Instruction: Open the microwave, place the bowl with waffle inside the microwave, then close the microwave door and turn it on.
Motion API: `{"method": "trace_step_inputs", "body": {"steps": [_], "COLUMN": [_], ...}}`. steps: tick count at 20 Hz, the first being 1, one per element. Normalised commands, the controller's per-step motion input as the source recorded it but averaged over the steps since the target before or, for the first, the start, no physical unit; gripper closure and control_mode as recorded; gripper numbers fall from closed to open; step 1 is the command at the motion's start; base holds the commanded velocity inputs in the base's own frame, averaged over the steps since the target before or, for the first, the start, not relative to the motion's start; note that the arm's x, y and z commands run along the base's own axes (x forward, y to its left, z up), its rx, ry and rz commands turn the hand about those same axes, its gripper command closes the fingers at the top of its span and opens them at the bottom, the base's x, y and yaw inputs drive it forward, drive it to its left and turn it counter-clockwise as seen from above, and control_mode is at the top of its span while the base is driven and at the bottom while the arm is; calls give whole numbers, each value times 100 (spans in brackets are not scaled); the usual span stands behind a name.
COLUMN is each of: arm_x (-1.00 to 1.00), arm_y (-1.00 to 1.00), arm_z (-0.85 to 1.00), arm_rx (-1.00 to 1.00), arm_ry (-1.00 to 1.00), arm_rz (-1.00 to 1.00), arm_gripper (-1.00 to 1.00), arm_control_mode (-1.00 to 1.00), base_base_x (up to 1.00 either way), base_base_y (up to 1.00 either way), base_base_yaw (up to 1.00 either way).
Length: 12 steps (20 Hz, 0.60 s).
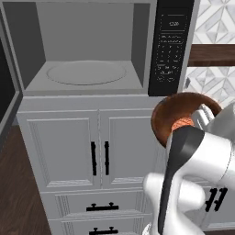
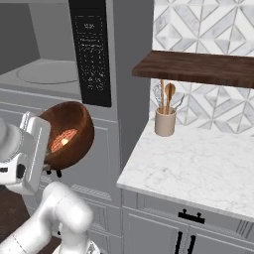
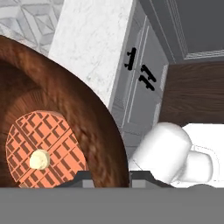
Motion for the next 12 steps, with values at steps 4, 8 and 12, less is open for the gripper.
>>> {"method": "trace_step_inputs", "body": {"steps": [4, 8, 12], "arm_x": [0, 3, 24], "arm_y": [100, 95, 93], "arm_z": [40, 24, 30], "arm_rx": [-1, 18, 19], "arm_ry": [9, -4, 0], "arm_rz": [5, 9, 13], "arm_gripper": [100, 100, 100], "arm_control_mode": [-100, -100, -100], "base_base_x": [0, 0, 0], "base_base_y": [0, 0, 0], "base_base_yaw": [0, 0, 0]}}
